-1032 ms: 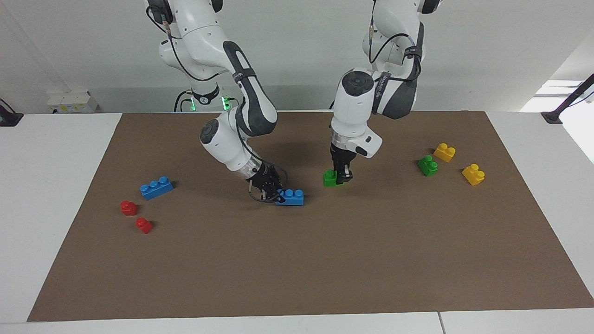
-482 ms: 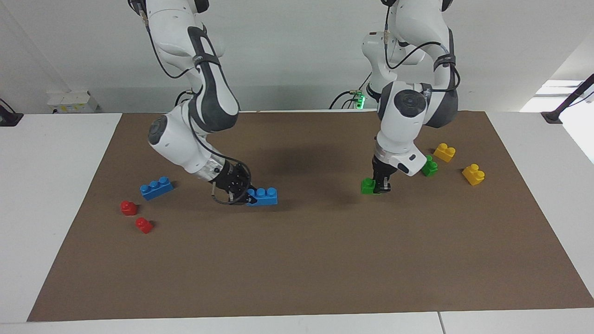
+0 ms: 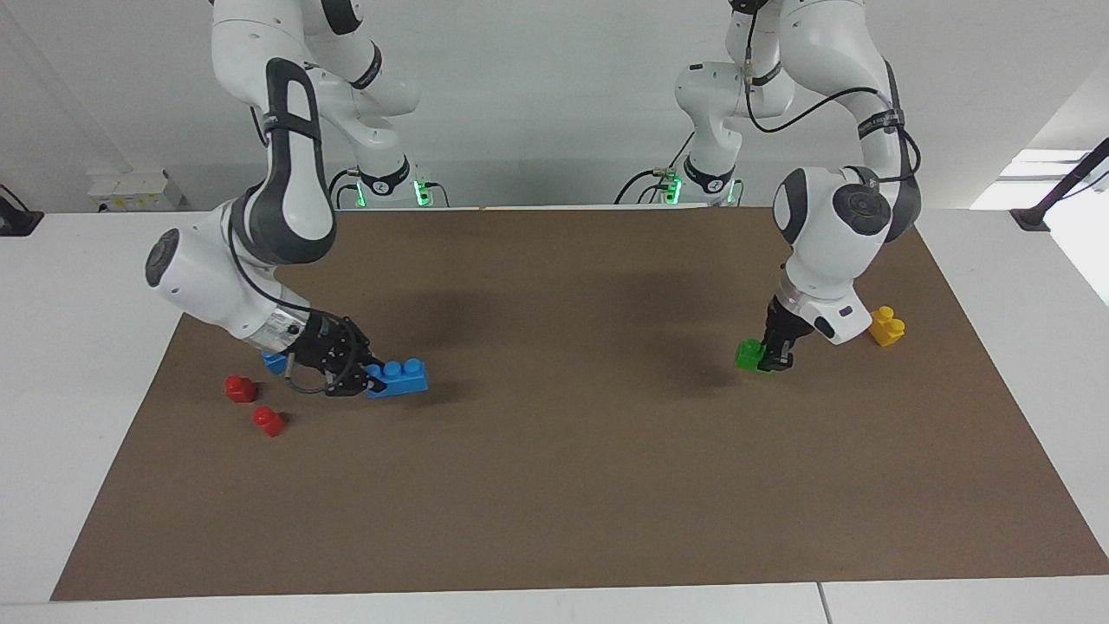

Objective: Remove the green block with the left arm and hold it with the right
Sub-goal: 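Carry the green block toward the yellow blocks while the right gripper carries the blue, then lower and release the green block while the right gripper sets the blue block down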

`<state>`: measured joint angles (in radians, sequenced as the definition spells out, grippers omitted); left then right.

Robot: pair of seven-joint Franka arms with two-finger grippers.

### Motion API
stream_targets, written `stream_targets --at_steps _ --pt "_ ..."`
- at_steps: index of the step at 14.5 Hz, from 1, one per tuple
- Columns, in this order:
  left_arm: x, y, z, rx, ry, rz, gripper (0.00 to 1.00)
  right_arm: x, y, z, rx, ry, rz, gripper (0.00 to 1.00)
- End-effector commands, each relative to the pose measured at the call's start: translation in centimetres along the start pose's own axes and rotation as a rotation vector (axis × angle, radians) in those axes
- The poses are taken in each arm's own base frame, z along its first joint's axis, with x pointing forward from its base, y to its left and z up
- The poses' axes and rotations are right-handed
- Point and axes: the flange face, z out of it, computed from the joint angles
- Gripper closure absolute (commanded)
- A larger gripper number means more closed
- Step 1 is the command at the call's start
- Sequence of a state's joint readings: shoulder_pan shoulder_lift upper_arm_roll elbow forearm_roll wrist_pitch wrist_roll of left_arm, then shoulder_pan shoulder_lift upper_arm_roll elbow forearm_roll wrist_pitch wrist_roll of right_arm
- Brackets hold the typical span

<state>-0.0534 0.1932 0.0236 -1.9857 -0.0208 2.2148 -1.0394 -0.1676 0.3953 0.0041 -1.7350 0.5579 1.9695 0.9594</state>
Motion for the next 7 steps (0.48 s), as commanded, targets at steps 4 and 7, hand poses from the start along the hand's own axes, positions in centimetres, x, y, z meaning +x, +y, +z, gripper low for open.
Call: stream_targets --at_steps 4,7 --pt "4.0 -2.9 2.5 -0.026 0.011 0.116 1.00 3.5 0.0 0.7 -0.020 0.002 -0.020 1.00" --pt "4.8 -2.3 3.9 -0.052 0.035 0.125 1.00 5.2 0.9 0.3 -0.015 0.001 -0.010 1.00"
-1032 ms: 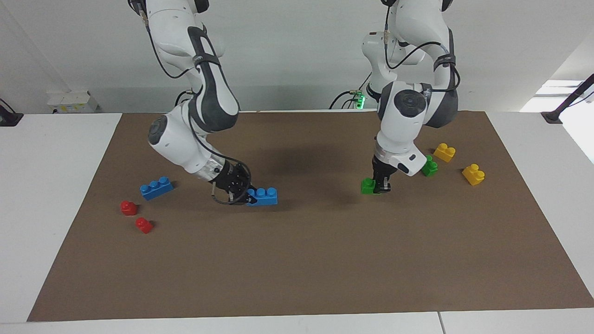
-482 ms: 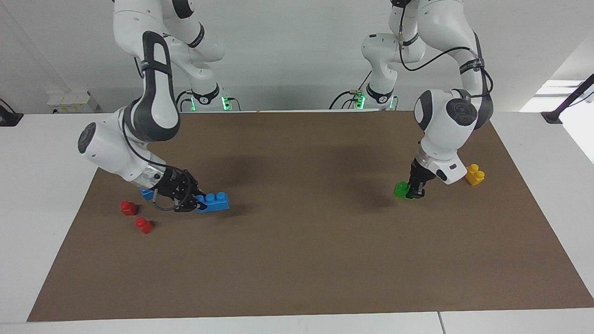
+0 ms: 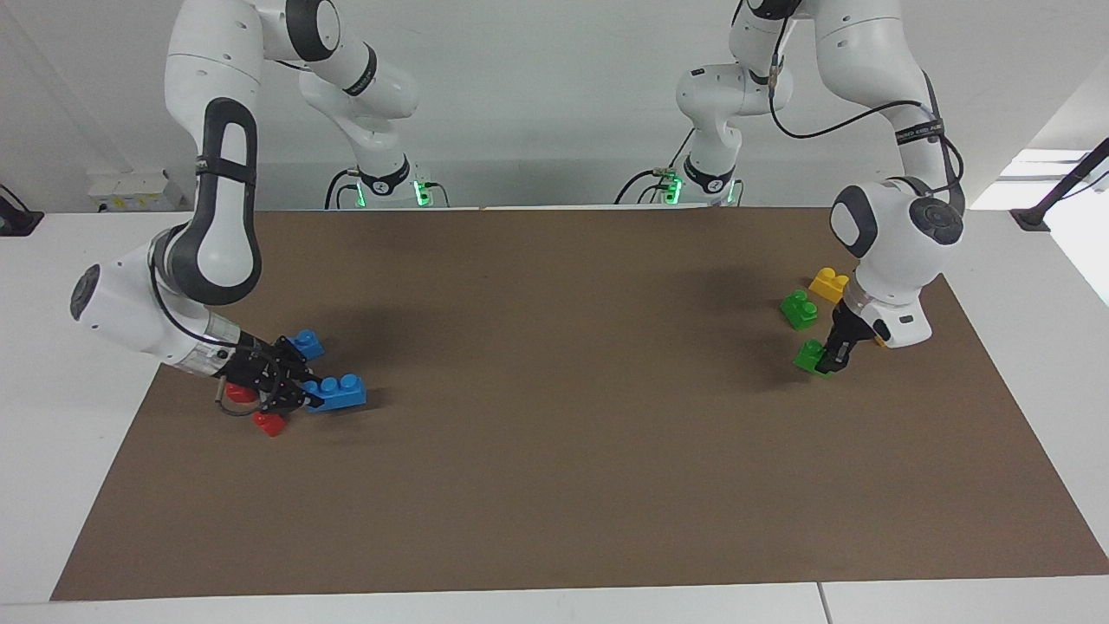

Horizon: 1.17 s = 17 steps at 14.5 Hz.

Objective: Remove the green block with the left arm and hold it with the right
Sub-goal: 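Lower and release the green block while the right gripper sets the blue block down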

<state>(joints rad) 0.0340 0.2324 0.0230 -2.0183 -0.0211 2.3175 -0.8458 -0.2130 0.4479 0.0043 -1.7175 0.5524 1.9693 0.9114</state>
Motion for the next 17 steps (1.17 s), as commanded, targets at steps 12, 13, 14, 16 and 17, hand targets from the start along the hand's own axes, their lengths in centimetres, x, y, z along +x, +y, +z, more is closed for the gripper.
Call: stream_targets --at_steps 12,13,14,16,17 --pt "0.9 0.7 3.5 -0.045 0.032 0.041 0.02 2.3 1.7 0.9 -0.013 0.014 -0.007 0.70" --pt "0.9 0.7 3.4 -0.044 0.031 0.042 0.00 2.2 1.6 0.9 -0.011 0.018 -0.009 0.55" --pt "0.9 0.7 3.4 -0.043 0.030 0.042 0.00 2.4 1.9 1.3 -0.006 0.026 -0.003 0.33" --pt "0.8 0.7 2.8 -0.046 0.031 0.042 0.00 2.4 2.0 1.5 -0.006 0.029 0.000 0.15" --pt "0.7 0.8 2.5 -0.041 0.027 0.043 0.00 2.4 2.1 1.5 -0.006 0.028 0.001 0.13"
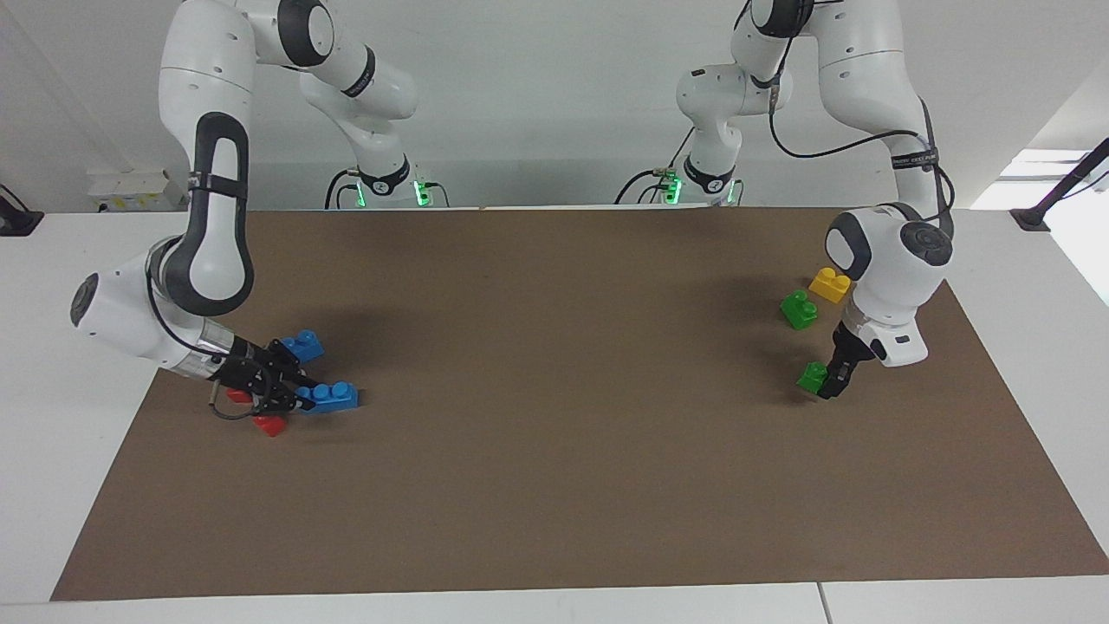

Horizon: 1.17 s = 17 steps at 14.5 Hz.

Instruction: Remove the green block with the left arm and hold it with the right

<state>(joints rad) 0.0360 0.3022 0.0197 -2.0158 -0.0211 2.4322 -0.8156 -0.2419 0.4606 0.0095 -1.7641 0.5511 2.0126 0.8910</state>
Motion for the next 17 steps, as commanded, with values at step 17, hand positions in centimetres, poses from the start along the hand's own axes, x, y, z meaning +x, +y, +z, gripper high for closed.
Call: stream_targets --at_steps 17 --pt "-2.0 -3.1 -24.0 -0.002 -0.027 -0.001 0.00 -14.8 -0.8 -14.0 -0.104 0.361 -0.670 0.00"
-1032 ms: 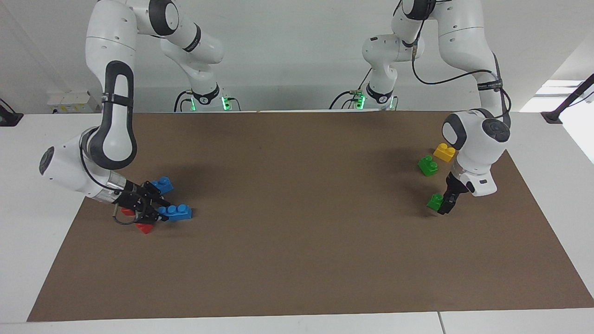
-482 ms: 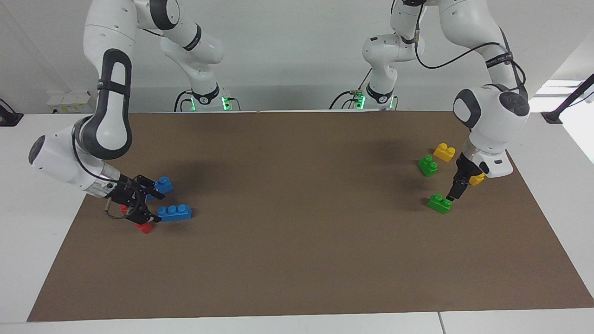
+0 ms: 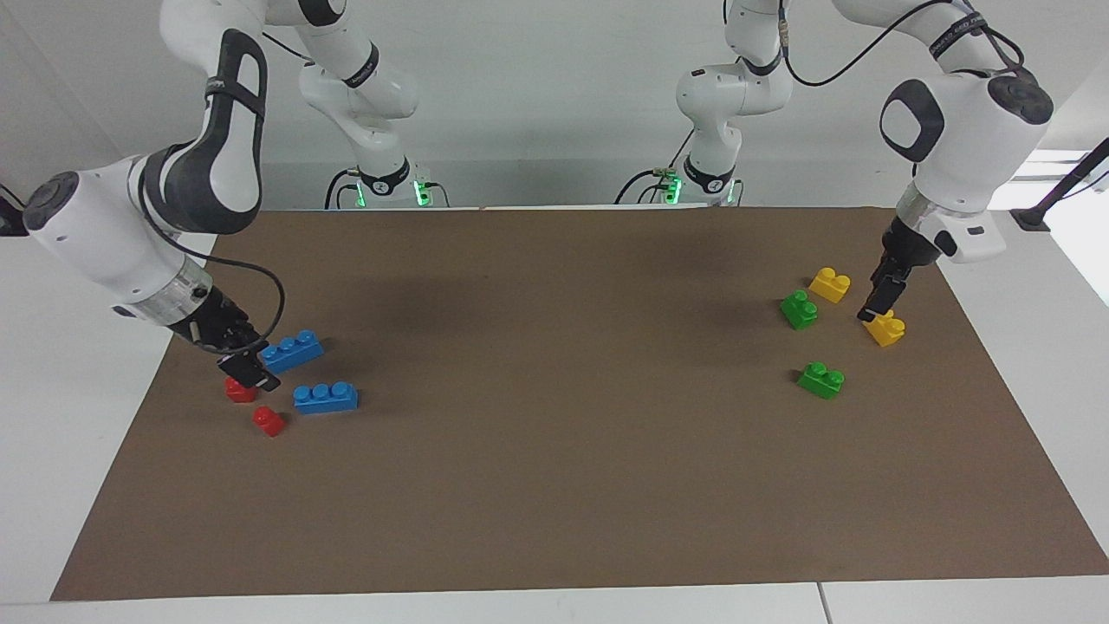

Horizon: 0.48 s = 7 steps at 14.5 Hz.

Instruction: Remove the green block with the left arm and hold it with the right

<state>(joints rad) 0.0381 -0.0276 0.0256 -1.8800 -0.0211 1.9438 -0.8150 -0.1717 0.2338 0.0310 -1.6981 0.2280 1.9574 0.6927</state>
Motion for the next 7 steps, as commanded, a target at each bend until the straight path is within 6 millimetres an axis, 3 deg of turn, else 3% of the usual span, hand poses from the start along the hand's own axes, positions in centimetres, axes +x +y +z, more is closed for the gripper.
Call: stream_targets --at_steps 1,5,7 --pt "-0.9 -1.6 -3.1 -0.011 -0.004 -0.002 0.00 -3.8 -0.9 -4.1 -0.048 0.053 -0.237 0.00" --pt "-0.1 -2.8 -3.8 -0.014 0.005 -0.027 0.00 -8.7 -1.0 -9.2 -0.078 0.050 -0.497 0.00" --pt "-0.5 -3.1 -5.0 -0.025 0.014 -0.027 0.00 -11.0 -0.9 -10.8 -0.111 0.043 -0.640 0.00"
